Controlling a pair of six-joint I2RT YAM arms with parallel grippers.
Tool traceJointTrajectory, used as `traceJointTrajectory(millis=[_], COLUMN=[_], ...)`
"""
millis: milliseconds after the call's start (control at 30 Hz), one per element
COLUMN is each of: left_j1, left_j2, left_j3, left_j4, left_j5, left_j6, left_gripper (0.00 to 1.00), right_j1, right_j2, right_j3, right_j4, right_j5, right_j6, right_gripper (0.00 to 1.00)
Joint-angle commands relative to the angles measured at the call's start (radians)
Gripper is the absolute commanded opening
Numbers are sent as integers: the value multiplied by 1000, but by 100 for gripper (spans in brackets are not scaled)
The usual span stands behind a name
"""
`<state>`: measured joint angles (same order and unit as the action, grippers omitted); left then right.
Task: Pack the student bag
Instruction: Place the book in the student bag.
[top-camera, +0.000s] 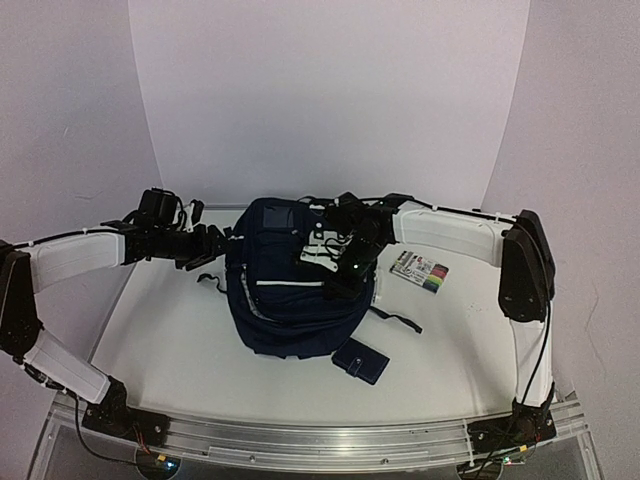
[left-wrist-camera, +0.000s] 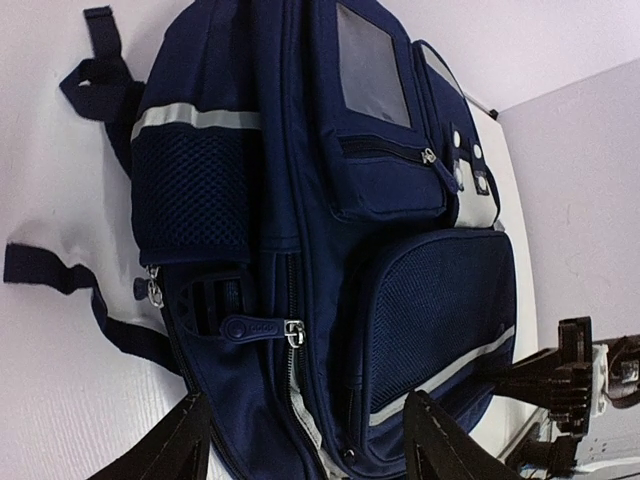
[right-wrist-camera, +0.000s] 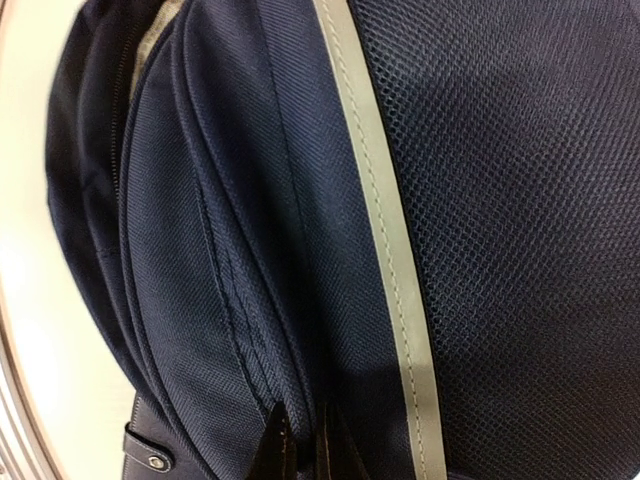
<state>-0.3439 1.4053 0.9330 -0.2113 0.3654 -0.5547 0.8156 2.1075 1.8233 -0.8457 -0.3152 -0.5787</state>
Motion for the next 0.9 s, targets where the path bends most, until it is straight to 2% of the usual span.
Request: traceJointTrajectory(millis=[0, 133, 233, 467, 667, 867], left_j1=[2, 1, 2, 2, -3, -43], left_j2=[51, 66, 105, 208, 310, 389], left_j3=[84, 98, 140, 263, 392, 464], left_j4=[-91, -76, -135, -277, -400, -484], left_j5=[52, 127, 160, 203, 225, 187], left_j6=[216, 363, 476, 696, 804, 916], left_gripper=[65, 71, 75, 72, 67, 61], right_j1=[-70, -88, -88, -88, -88, -88], right_j2=[-26, -52, -62, -56, -41, -35], right_j3=[-61, -91, -93, -63, -41, -37], right_j4=[-63, -65, -69, -92, -112, -122], right_j5=[145, 147, 123, 41, 2, -12], right_j6=[-32, -51, -50, -34, -29, -27], right_gripper=[0, 0, 0, 0, 0, 0])
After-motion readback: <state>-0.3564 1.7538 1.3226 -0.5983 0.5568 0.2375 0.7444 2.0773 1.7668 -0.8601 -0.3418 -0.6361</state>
